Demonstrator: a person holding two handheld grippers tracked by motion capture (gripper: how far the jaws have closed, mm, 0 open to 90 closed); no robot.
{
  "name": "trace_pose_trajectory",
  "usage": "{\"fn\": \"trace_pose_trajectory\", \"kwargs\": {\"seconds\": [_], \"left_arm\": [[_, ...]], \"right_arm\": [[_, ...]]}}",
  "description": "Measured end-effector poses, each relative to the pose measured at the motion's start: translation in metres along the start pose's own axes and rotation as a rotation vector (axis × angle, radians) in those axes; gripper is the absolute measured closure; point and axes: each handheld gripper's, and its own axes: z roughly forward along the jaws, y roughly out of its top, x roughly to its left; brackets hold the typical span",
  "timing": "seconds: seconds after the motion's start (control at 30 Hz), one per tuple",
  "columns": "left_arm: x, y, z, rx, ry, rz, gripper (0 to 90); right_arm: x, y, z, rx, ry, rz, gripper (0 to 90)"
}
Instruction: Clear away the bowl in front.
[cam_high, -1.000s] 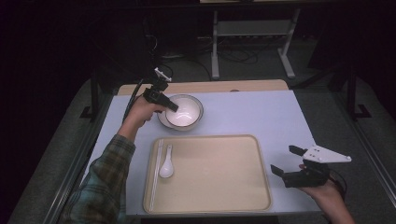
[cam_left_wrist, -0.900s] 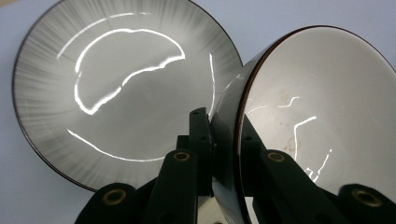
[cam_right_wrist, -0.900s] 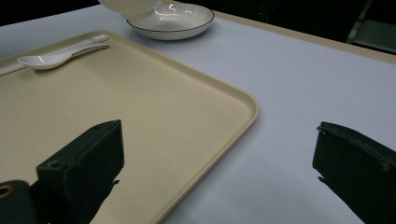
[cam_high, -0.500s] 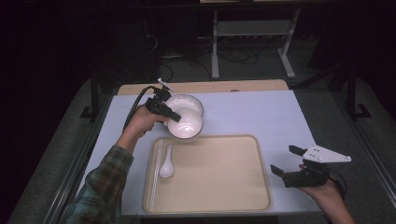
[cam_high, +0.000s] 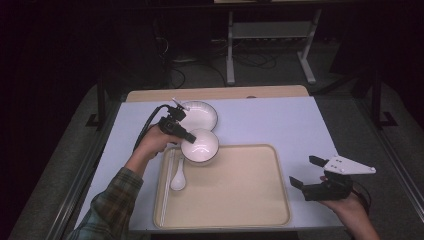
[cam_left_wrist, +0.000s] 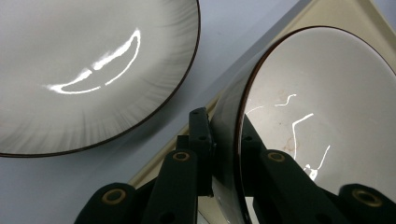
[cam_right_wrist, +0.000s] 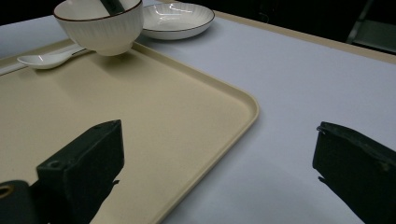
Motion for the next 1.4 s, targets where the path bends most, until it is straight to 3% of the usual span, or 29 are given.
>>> {"fn": "trace_pose_trajectory", "kwargs": {"seconds": [0.7, 1.27, 1.4], "left_arm": [[0.004, -0.019, 0.019, 0.024, -0.026, -0.034, 81.4], [0.005, -0.025, 0.020, -0.013, -0.032, -0.036, 80.9], [0.007, -0.028, 0.017, -0.063, -0.067, -0.049, 74.7]], "right_arm": [[0.001, 0.000, 0.000, 0.003, 0.001, -0.004, 1.6], [0.001, 0.000, 0.001, 0.004, 0.001, -0.008, 1.6], [0.001, 0.000, 0.001, 0.005, 0.002, -0.008, 1.6]]}}
